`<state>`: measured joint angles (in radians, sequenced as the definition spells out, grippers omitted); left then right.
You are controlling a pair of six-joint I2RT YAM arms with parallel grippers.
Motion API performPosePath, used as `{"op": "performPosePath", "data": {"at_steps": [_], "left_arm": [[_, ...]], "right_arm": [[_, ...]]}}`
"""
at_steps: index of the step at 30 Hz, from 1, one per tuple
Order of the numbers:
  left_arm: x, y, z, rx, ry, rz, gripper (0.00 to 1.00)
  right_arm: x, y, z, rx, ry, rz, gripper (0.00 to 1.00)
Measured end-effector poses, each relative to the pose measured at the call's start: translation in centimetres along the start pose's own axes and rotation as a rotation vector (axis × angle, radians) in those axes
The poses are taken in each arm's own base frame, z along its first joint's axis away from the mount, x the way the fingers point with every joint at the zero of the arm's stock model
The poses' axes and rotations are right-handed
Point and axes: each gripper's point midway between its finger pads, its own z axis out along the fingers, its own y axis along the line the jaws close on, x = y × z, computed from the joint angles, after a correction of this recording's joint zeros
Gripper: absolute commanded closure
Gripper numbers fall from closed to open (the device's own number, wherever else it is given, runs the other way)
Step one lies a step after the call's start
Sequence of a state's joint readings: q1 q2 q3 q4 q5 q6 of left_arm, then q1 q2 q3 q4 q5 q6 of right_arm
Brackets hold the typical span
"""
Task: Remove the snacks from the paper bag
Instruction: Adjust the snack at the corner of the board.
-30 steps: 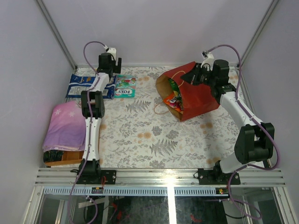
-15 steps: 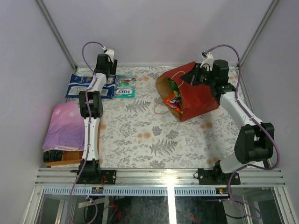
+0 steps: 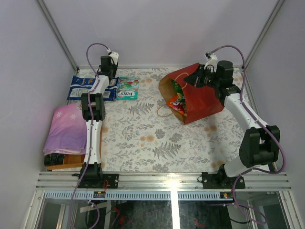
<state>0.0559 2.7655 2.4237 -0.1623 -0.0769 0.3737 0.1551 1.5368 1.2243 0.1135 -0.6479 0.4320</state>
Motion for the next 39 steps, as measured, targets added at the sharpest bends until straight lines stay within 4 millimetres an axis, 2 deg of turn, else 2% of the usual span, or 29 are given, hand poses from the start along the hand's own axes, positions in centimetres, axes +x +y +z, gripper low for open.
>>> {"op": "performPosePath", "data": {"at_steps": [7, 11, 15, 22, 29, 39], "left_arm": [[0.0, 0.0, 0.0, 0.006, 0.001, 0.019, 0.80], [0.3, 0.0, 0.1, 0.000, -0.008, 0.034, 0.93], [0.6, -0.3, -0.6, -0.005, -0.024, 0.073, 0.99], [1.5, -1.5, -3.0, 0.045, -0.049, 0.203, 1.00], [1.2, -2.1, -3.1, 0.107, -0.084, 0.323, 1.00], [0.1, -1.9, -3.9, 0.230, -0.158, 0.340, 0.99]], "right_arm": [[0.1, -0.1, 0.1, 0.000, 0.002, 0.002, 1.00], [0.1, 0.0, 0.1, -0.001, 0.004, 0.001, 1.00], [0.1, 0.0, 0.1, -0.002, 0.004, 0.001, 1.00], [0.2, 0.1, 0.2, -0.003, 0.005, -0.001, 1.00], [0.2, 0.2, 0.2, -0.006, 0.007, -0.003, 1.00], [0.3, 0.3, 0.3, -0.008, 0.008, -0.004, 1.00]]}}
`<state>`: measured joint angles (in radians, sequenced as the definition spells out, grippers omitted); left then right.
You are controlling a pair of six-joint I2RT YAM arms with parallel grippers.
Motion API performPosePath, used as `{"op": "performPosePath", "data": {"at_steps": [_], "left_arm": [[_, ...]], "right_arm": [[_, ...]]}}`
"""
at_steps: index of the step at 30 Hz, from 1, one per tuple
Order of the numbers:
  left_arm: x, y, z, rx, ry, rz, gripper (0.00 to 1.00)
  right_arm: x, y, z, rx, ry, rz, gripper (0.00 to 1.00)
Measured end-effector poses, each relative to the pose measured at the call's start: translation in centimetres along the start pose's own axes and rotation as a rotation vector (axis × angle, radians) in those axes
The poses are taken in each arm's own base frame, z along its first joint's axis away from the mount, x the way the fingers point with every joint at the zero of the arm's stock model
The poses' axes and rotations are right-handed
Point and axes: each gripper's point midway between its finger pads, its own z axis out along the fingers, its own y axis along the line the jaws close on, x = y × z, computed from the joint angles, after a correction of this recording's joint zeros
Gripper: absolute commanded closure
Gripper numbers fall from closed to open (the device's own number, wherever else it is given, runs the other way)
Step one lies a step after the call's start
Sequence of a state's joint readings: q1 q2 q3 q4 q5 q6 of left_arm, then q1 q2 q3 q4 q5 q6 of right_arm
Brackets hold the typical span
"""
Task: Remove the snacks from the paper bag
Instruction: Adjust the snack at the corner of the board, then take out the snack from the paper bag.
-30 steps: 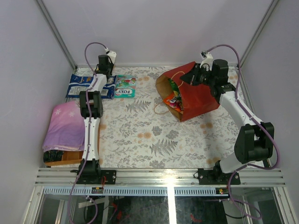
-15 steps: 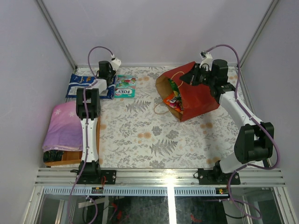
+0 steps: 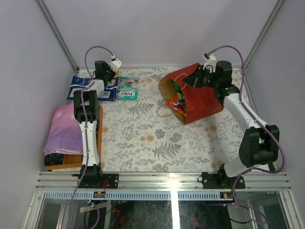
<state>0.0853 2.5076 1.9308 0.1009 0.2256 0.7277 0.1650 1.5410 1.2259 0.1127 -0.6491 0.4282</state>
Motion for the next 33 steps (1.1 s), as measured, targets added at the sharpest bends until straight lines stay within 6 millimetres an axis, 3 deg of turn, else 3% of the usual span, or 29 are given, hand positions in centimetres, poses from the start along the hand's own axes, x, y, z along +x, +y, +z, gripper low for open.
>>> {"op": "performPosePath", "data": {"at_steps": [3, 5, 9, 10, 11, 15, 19, 23, 25, 28, 30, 31, 33], "left_arm": [[-0.3, 0.2, -0.3, 0.018, -0.016, 0.015, 0.93], [-0.1, 0.3, -0.5, 0.034, -0.014, 0.027, 0.80], [0.0, 0.1, -0.7, 0.057, -0.013, 0.061, 0.36], [-0.1, 0.0, -0.8, 0.062, -0.013, 0.067, 0.12], [-0.1, -0.1, -1.0, 0.067, -0.013, 0.075, 0.01], [-1.0, 0.2, -2.2, 0.070, -0.021, 0.094, 0.00], [-3.4, 1.3, -4.9, 0.018, -0.044, 0.082, 0.00], [-9.4, 2.8, -10.1, -0.084, -0.162, -0.039, 0.00], [-14.2, 2.7, -13.7, -0.108, -0.283, -0.166, 0.00], [-22.1, 1.3, -19.3, -0.072, -0.507, -0.397, 0.00], [-25.9, -1.1, -23.4, 0.004, -0.673, -0.574, 0.00], [-27.0, -3.0, -25.2, 0.059, -0.747, -0.656, 0.00], [-27.1, -7.0, -26.8, 0.175, -0.795, -0.796, 0.00]], "right_arm": [[0.0, 0.0, 0.0, -0.001, 0.001, 0.000, 1.00], [0.1, 0.0, 0.1, -0.001, 0.002, 0.000, 1.00], [0.1, 0.1, 0.1, -0.003, 0.003, 0.000, 1.00], [0.1, 0.1, 0.1, -0.003, 0.004, 0.000, 1.00], [0.1, 0.2, 0.1, -0.004, 0.004, 0.000, 1.00], [0.2, 0.2, 0.2, -0.006, 0.005, -0.001, 1.00], [0.2, 0.3, 0.2, -0.008, 0.005, -0.001, 1.00], [-0.1, 0.7, 0.3, -0.014, 0.000, 0.008, 1.00], [-0.5, 1.0, 0.4, -0.020, -0.008, 0.011, 1.00], [-1.0, 1.5, 0.8, -0.036, -0.022, 0.016, 1.00], [-1.0, 1.9, 1.0, -0.043, -0.025, 0.021, 1.00], [-1.1, 2.1, 1.0, -0.050, -0.028, 0.022, 1.00], [-1.2, 2.4, 1.1, -0.056, -0.034, 0.022, 1.00]]}}
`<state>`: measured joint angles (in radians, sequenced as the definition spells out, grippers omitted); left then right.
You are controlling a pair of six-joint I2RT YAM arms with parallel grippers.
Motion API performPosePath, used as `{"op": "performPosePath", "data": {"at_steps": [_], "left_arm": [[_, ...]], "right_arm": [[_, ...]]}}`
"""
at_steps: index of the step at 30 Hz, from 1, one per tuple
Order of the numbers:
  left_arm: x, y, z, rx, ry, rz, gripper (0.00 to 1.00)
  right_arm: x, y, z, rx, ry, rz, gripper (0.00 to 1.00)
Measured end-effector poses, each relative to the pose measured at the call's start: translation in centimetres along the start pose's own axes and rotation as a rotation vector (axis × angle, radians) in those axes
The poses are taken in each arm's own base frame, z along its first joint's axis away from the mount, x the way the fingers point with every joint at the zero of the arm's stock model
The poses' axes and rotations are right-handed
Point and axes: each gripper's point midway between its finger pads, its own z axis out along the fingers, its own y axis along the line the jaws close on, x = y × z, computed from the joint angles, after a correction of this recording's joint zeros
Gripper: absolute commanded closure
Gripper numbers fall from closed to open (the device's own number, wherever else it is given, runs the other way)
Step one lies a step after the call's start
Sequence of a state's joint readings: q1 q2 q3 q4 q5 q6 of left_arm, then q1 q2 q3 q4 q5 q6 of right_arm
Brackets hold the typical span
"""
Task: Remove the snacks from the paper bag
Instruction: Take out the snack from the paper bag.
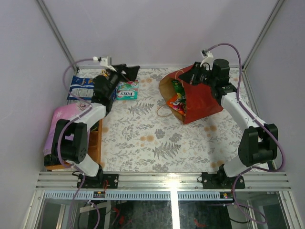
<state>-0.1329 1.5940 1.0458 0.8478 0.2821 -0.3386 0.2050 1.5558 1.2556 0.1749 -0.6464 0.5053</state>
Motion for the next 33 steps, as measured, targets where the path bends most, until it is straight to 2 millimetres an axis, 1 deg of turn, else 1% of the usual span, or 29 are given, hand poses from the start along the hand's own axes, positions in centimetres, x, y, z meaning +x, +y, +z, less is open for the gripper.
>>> {"op": "performPosePath", "data": {"at_steps": [1, 2, 5, 7, 12, 16, 17, 19, 21, 23, 25, 26, 27, 29, 30, 31, 32, 33], "left_arm": [[1.8, -1.2, -0.6, 0.017, 0.025, -0.085, 0.00], [4.3, -2.3, -1.0, 0.028, 0.073, -0.172, 0.00], [11.0, -4.6, -1.8, 0.030, 0.235, -0.374, 0.00], [14.4, -6.4, -2.4, 0.038, 0.331, -0.478, 0.00], [20.0, -9.8, -3.8, 0.048, 0.502, -0.669, 0.00], [23.9, -10.6, -5.2, 0.022, 0.619, -0.798, 0.00], [24.5, -10.7, -5.5, 0.018, 0.640, -0.815, 0.00], [25.3, -11.0, -6.4, 0.022, 0.694, -0.839, 0.01], [25.1, -11.7, -7.0, 0.042, 0.726, -0.824, 0.00], [24.5, -12.4, -7.7, 0.035, 0.756, -0.756, 0.00], [23.7, -13.5, -8.0, -0.003, 0.758, -0.634, 0.00], [22.8, -14.9, -7.9, -0.007, 0.741, -0.562, 0.00], [21.6, -16.7, -7.9, 0.020, 0.716, -0.507, 0.00], [19.1, -20.3, -8.4, 0.119, 0.669, -0.463, 0.00], [18.2, -21.3, -8.8, 0.173, 0.652, -0.464, 0.00], [17.8, -21.3, -8.9, 0.204, 0.640, -0.470, 0.00], [17.8, -20.7, -8.7, 0.215, 0.636, -0.479, 0.00], [18.5, -19.4, -8.3, 0.203, 0.637, -0.491, 0.00]], "right_arm": [[-0.1, 0.0, 0.0, -0.001, -0.003, 0.001, 1.00], [-0.1, 0.1, 0.0, -0.002, -0.004, 0.001, 1.00], [-0.4, 0.2, 0.1, -0.005, -0.017, 0.006, 1.00], [-0.5, 0.3, 0.1, -0.004, -0.021, 0.010, 1.00], [-0.6, 0.1, 0.1, 0.009, -0.026, 0.011, 1.00], [-0.8, 0.0, -0.2, 0.027, -0.032, 0.002, 1.00], [-0.8, -0.1, -0.3, 0.035, -0.033, -0.001, 1.00], [-0.8, -0.2, -0.5, 0.047, -0.032, -0.007, 1.00], [-0.8, -0.2, -0.6, 0.054, -0.030, -0.013, 1.00], [-0.9, -0.2, -0.7, 0.061, -0.034, -0.022, 1.00], [-0.9, -0.3, -0.8, 0.069, -0.037, -0.029, 1.00], [-1.0, -0.4, -0.8, 0.071, -0.037, -0.032, 1.00], [-0.9, -0.4, -0.8, 0.071, -0.037, -0.034, 1.00], [-0.9, -0.4, -0.8, 0.071, -0.036, -0.036, 1.00], [-0.9, -0.4, -0.8, 0.071, -0.036, -0.036, 1.00], [-0.9, -0.4, -0.8, 0.071, -0.036, -0.036, 1.00], [-0.9, -0.4, -0.8, 0.071, -0.036, -0.037, 1.00], [-0.9, -0.4, -0.8, 0.071, -0.036, -0.037, 1.00]]}}
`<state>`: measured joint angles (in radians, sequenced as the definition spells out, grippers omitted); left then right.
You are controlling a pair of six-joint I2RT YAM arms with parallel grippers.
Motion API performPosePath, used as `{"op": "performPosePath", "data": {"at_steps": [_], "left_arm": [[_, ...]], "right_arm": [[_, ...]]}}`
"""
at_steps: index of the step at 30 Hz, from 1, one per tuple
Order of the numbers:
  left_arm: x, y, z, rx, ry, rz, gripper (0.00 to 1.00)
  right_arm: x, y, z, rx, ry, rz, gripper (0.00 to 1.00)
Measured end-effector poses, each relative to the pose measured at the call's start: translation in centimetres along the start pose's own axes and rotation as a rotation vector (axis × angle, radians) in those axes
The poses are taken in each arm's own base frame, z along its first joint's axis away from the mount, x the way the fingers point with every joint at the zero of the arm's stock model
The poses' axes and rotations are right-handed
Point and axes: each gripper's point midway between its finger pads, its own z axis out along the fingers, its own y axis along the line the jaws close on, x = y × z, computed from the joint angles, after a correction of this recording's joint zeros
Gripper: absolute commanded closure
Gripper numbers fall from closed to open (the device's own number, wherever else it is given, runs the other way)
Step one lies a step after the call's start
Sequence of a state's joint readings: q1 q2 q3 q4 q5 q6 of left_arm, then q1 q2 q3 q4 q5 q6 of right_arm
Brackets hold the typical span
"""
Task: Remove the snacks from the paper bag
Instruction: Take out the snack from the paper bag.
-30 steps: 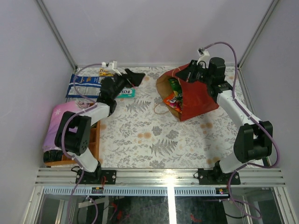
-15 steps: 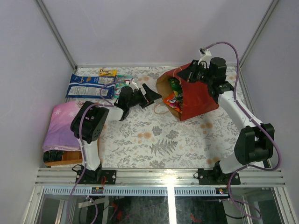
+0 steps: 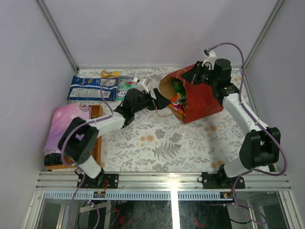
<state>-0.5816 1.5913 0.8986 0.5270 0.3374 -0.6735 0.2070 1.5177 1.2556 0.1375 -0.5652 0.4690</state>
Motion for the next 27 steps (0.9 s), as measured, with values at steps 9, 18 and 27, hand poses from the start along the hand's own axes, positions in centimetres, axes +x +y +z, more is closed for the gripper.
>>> {"op": "performPosePath", "data": {"at_steps": [9, 18, 27], "left_arm": [[9.2, 7.4, 1.6, -0.129, 0.231, -0.254, 0.11], [10.3, 6.7, 4.2, -0.076, 0.278, -0.493, 0.16], [7.6, 7.9, 6.1, -0.079, 0.232, -0.542, 0.20]], "right_arm": [[0.0, 0.0, 0.0, 0.000, 0.000, -0.003, 1.00], [0.0, 0.0, 0.0, 0.000, -0.001, -0.006, 1.00], [-0.4, 0.3, -0.3, -0.004, -0.010, -0.024, 1.00]]}}
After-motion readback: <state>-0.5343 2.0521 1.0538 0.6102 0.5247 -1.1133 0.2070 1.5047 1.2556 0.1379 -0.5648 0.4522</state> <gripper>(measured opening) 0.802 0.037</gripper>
